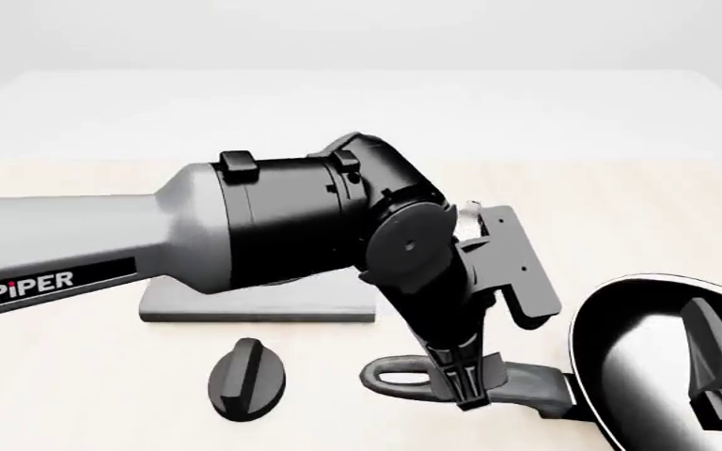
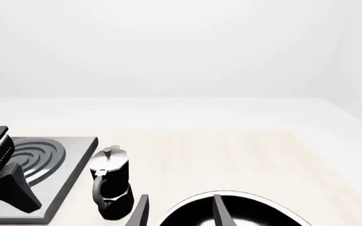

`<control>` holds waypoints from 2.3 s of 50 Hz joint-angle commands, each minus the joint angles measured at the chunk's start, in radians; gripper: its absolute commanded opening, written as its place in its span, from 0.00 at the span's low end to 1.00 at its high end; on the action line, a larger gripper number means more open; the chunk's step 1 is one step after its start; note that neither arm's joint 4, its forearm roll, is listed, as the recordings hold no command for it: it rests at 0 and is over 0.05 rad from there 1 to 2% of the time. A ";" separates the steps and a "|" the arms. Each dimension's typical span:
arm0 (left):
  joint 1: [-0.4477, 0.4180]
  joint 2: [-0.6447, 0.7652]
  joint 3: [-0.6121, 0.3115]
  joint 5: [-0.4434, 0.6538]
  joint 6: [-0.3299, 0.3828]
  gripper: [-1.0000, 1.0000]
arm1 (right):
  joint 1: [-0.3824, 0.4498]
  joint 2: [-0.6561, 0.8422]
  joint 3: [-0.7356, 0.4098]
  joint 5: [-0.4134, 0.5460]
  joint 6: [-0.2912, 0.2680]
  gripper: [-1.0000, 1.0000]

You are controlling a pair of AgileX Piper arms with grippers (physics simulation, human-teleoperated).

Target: Put the frying pan on the stove.

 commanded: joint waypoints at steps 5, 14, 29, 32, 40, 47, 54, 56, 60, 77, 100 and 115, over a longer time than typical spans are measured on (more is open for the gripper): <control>0.001 0.034 0.027 -0.072 -0.011 1.00 | -0.006 0.000 0.002 -0.008 0.006 1.00; 0.023 0.053 0.045 -0.116 0.002 1.00 | -0.006 0.000 0.001 -0.008 0.005 1.00; 0.023 0.104 0.034 -0.159 -0.008 1.00 | -0.006 -0.003 0.001 -0.004 0.005 1.00; 0.018 0.109 0.030 -0.162 -0.012 1.00 | -0.006 -0.003 0.001 -0.005 0.005 1.00; 0.019 0.126 0.027 -0.177 -0.015 1.00 | -0.006 -0.003 0.002 -0.005 0.006 1.00; 0.027 0.155 0.026 -0.195 -0.013 1.00 | -0.006 -0.002 0.002 -0.006 0.006 1.00; 0.005 0.153 0.034 -0.219 -0.042 1.00 | -0.006 -0.002 0.002 -0.006 0.006 1.00; 0.022 0.171 0.035 -0.222 -0.022 1.00 | -0.006 -0.002 0.002 -0.006 0.005 1.00; 0.015 0.176 0.039 -0.236 -0.032 1.00 | -0.006 -0.004 0.002 -0.004 0.005 1.00; -0.020 0.186 0.059 -0.276 -0.091 1.00 | -0.006 -0.005 0.002 -0.003 0.006 1.00; -0.010 0.213 0.105 -0.327 -0.113 1.00 | -0.006 -0.005 0.001 -0.002 0.006 1.00; -0.003 0.226 0.110 -0.338 -0.123 1.00 | -0.006 -0.005 0.001 -0.003 0.006 1.00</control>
